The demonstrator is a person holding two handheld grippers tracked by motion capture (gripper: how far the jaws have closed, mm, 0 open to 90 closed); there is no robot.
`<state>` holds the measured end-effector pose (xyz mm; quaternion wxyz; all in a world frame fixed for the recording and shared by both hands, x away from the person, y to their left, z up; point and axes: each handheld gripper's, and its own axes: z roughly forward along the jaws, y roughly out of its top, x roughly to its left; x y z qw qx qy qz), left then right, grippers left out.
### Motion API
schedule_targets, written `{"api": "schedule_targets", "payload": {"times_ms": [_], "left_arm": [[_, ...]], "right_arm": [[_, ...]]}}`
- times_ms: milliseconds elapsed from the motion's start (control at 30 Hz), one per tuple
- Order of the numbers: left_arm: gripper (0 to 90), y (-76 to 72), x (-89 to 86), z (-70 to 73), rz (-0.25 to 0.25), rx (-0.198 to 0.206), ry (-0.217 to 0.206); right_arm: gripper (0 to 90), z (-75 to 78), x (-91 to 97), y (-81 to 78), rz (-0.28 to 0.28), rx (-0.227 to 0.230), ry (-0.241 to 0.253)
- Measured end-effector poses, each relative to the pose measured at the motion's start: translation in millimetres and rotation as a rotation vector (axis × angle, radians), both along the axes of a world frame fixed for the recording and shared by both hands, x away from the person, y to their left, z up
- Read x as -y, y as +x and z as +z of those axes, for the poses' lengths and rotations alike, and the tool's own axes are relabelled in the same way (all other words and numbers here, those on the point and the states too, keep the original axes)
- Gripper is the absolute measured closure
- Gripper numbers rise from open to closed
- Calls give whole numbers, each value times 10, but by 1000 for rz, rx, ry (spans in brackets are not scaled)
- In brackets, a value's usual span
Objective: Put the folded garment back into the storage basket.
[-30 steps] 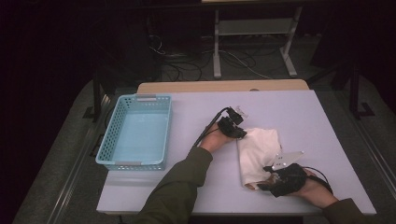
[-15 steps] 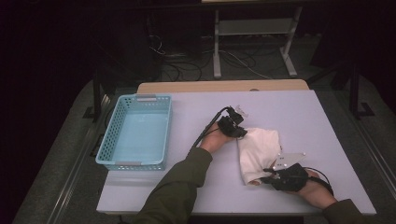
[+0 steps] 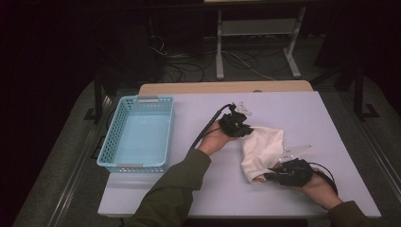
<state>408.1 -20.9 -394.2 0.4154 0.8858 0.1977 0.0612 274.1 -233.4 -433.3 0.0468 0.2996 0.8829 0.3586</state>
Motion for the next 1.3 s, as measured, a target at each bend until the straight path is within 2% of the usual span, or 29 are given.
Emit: {"api": "schedule_targets", "payload": {"times_ms": [33,200,333,633,833,1100,1300], "left_arm": [[830,-30,0,29,0,3,-12],[830,-141,-30,167,-38,26,-10],[830,-213,-101,282,-48,27,-19],[830,-276,-374,543,-24,28,-41],[830,-299,-651,708,17,35,-55],[829,-275,-1095,906,96,41,-64],[830,-229,-1449,1091,153,70,-86]], "right_arm": [[783,13,-1,12,-2,-7,13],[784,92,9,67,-11,-4,46],[784,201,-9,135,-14,4,59],[785,482,-168,321,8,24,100],[786,693,-410,452,56,37,131],[787,909,-867,628,139,30,140],[789,1084,-1213,761,179,50,160]]}}
